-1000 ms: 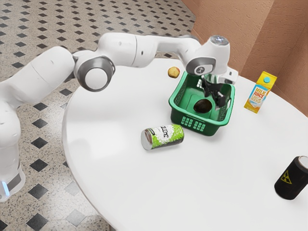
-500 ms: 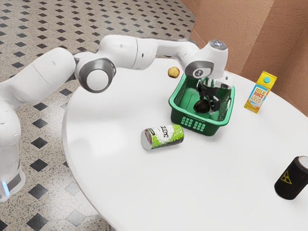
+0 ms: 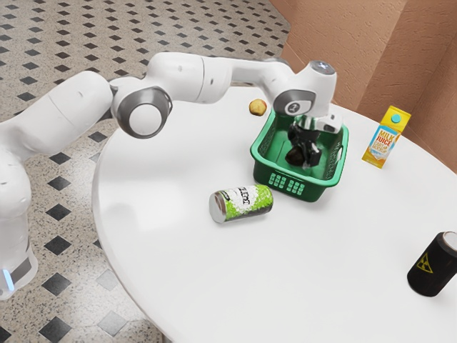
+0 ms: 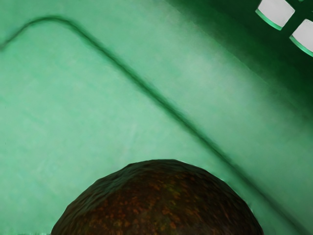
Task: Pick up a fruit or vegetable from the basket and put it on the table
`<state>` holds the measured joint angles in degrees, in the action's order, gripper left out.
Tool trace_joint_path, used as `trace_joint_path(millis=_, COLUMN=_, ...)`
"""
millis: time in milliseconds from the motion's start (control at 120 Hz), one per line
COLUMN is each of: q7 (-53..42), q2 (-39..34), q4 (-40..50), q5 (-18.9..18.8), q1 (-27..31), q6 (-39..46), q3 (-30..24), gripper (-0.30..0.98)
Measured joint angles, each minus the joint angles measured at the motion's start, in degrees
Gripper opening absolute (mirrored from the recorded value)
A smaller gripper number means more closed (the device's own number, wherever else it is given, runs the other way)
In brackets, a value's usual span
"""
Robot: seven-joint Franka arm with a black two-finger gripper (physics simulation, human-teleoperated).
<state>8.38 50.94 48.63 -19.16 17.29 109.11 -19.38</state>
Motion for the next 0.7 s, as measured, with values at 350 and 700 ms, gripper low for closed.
trace_joint_path(millis=350, q7=-0.5, q2=-1.3, q4=-3.8, q5=0.1, q1=0.0, q6=-2.0, q3=0.7, gripper=0.33)
trace_joint_path(millis=700, q7=-1.0, q2=-24.4, q4=5.5, q5=11.1, q1=-0.2, q6=-19.3, q3=0.7, gripper=0.33)
